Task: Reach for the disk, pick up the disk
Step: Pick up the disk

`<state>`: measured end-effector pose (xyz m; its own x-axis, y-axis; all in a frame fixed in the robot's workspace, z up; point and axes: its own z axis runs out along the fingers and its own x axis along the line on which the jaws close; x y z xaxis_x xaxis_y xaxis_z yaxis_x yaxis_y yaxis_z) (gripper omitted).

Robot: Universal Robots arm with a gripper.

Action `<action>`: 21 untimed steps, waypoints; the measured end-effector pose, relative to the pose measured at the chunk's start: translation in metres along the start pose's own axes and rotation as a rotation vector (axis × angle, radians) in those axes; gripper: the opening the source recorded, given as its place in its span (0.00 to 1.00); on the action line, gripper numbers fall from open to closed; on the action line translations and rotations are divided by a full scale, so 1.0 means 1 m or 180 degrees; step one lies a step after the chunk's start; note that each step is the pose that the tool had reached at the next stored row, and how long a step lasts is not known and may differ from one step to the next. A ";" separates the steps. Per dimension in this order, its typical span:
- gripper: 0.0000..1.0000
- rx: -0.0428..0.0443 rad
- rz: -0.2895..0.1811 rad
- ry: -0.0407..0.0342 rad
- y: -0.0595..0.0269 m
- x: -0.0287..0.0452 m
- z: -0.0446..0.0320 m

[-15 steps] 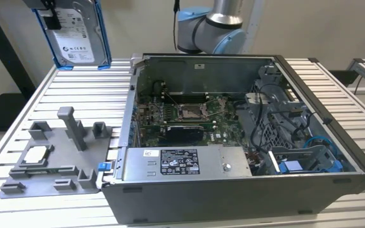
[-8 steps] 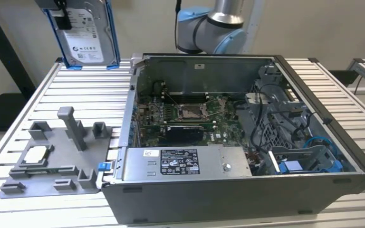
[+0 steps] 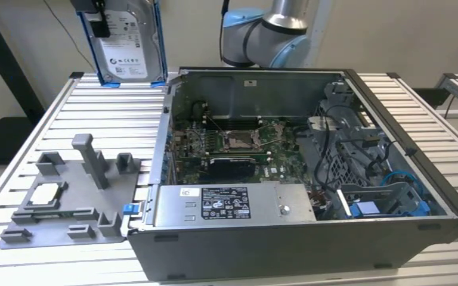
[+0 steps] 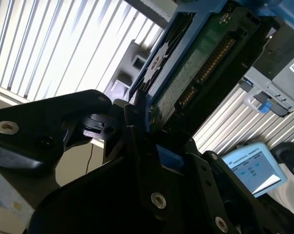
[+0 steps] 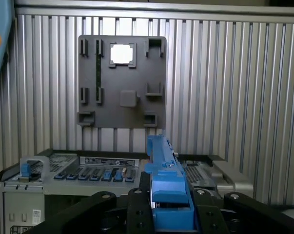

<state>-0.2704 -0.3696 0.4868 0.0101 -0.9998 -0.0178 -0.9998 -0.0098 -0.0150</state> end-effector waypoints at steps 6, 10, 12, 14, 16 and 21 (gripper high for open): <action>0.00 0.0000 0.0000 0.0000 -0.0191 0.0002 0.0003; 0.00 0.0000 0.0000 0.0000 -0.0324 0.0003 0.0005; 0.00 0.0000 0.0000 0.0000 -0.0391 0.0004 0.0006; 0.00 0.0000 0.0000 0.0000 -0.0460 0.0005 0.0007; 0.00 0.0000 0.0000 0.0000 -0.0526 0.0005 0.0008; 0.00 0.0000 0.0000 0.0000 -0.0704 0.0007 0.0010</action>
<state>-0.2000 -0.3696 0.4868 0.0101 -0.9998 -0.0178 -0.9998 -0.0098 -0.0150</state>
